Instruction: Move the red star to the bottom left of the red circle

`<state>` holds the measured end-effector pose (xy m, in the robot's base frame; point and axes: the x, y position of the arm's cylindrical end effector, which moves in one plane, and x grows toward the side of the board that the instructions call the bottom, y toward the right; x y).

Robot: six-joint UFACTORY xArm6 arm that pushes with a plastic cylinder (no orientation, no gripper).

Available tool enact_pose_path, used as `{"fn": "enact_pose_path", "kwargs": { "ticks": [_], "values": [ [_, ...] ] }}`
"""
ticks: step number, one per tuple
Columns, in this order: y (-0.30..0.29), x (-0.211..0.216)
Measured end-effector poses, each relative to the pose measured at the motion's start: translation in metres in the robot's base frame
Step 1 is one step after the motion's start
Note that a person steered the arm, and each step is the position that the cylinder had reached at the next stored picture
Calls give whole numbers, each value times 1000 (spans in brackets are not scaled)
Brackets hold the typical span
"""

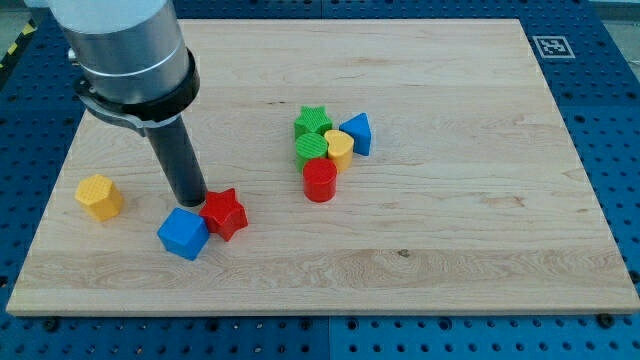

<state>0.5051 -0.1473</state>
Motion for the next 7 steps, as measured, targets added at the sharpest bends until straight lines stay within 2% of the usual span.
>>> {"fn": "enact_pose_path", "kwargs": {
  "ticks": [2,5,7],
  "values": [
    [-6,11],
    [44,18],
    [44,21]
  ]
}}
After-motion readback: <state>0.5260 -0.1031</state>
